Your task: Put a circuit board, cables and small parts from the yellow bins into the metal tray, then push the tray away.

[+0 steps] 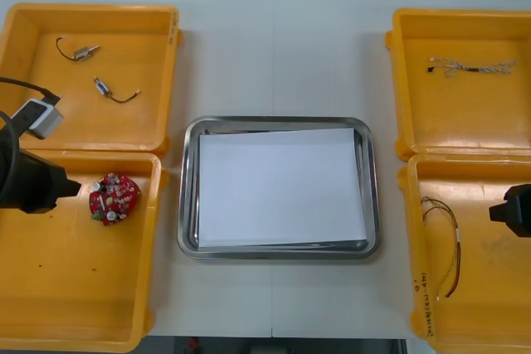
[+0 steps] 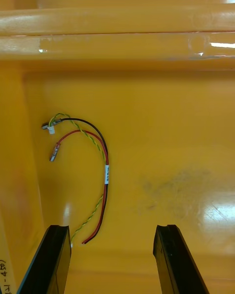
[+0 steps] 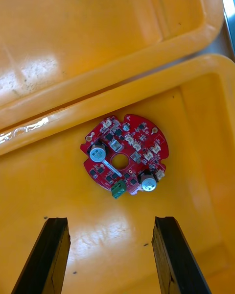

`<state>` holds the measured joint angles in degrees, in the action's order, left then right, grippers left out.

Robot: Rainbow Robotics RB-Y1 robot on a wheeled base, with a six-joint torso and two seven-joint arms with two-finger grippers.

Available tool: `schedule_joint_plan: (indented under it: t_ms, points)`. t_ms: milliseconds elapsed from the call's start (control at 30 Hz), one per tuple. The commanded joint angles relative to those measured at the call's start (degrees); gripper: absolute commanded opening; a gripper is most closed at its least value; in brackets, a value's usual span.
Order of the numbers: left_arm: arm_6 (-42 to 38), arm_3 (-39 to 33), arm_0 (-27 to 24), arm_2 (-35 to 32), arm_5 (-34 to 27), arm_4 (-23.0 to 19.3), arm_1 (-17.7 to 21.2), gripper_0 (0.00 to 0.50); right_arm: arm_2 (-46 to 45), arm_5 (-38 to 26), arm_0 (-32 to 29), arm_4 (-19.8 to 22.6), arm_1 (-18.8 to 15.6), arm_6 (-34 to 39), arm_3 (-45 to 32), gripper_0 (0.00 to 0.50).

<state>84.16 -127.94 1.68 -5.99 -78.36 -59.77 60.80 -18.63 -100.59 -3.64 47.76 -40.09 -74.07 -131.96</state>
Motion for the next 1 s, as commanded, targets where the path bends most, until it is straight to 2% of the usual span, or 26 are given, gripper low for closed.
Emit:
schedule_joint_plan:
  t_ms: [33,167,267,533,700,900,1000]
  points:
    - [7.86,-1.7,2.36,3.53,5.67,-1.22,5.91,0.5,2.99,-0.4,-0.58,-4.17,1.86,2.7,-1.81,0.5]
    - [10.49,-1.7,2.72,6.87,11.47,-1.31,8.64,0.5,6.06,-0.4,0.3,-9.62,3.88,2.79,-1.81,0.5]
    - [11.81,-1.7,2.63,9.15,14.55,-1.49,10.66,0.5,7.56,-0.4,0.39,-11.82,5.02,2.79,-1.81,0.5]
    - [15.77,-1.7,1.93,14.16,18.86,-1.49,14.88,0.5,8.0,-0.4,0.91,-12.69,8.1,2.35,1.79,0.5]
    - [18.49,-1.43,-0.18,17.5,20.88,-0.96,16.81,0.5,9.23,1.09,0.91,-13.84,8.45,2.17,4.34,0.5]
    - [18.93,-1.43,-4.93,24.09,23.43,1.5,18.57,0.5,13.01,5.31,0.91,-17.88,8.45,2.7,6.54,0.5]
    - [18.93,-0.99,-7.3,27.17,24.48,3.52,18.83,0.5,13.8,6.72,0.91,-18.5,8.45,2.96,7.51,0.5]
